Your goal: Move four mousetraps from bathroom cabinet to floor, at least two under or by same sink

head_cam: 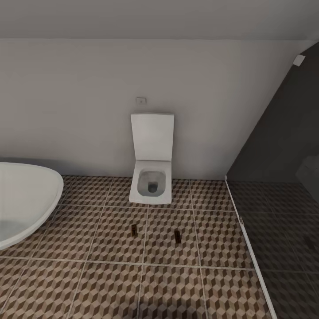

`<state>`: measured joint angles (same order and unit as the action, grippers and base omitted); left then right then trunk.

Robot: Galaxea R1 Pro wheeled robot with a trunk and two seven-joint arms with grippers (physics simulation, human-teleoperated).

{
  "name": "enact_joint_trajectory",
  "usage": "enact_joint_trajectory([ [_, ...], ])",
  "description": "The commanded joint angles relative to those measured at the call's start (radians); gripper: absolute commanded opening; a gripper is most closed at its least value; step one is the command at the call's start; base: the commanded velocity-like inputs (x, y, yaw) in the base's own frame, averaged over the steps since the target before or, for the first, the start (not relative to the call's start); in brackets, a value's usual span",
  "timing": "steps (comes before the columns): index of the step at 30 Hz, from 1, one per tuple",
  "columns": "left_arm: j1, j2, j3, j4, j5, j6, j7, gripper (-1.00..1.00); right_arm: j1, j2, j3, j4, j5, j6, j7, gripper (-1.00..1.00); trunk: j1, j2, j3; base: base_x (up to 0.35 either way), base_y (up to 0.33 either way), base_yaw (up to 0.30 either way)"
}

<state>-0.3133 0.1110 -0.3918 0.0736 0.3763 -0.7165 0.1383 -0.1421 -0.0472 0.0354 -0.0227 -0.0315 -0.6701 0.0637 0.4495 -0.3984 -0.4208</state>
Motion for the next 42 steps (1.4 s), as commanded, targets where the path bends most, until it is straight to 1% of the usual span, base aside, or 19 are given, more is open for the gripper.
enact_joint_trajectory([
  [1, -0.001, -0.001, -0.009, 0.003, 0.003, -0.004, 0.004, 1.00, -0.001, 0.000, 0.003, 0.001, -0.004, -0.003, 0.004, 1.00, 0.000, -0.002, -0.001, 0.000, 0.000, 0.000],
  [42, -0.001, -0.001, -0.009, 0.003, 0.003, -0.004, 0.004, 1.00, -0.001, 0.000, 0.003, 0.001, -0.004, -0.003, 0.004, 1.00, 0.000, -0.002, -0.001, 0.000, 0.000, 0.000],
])
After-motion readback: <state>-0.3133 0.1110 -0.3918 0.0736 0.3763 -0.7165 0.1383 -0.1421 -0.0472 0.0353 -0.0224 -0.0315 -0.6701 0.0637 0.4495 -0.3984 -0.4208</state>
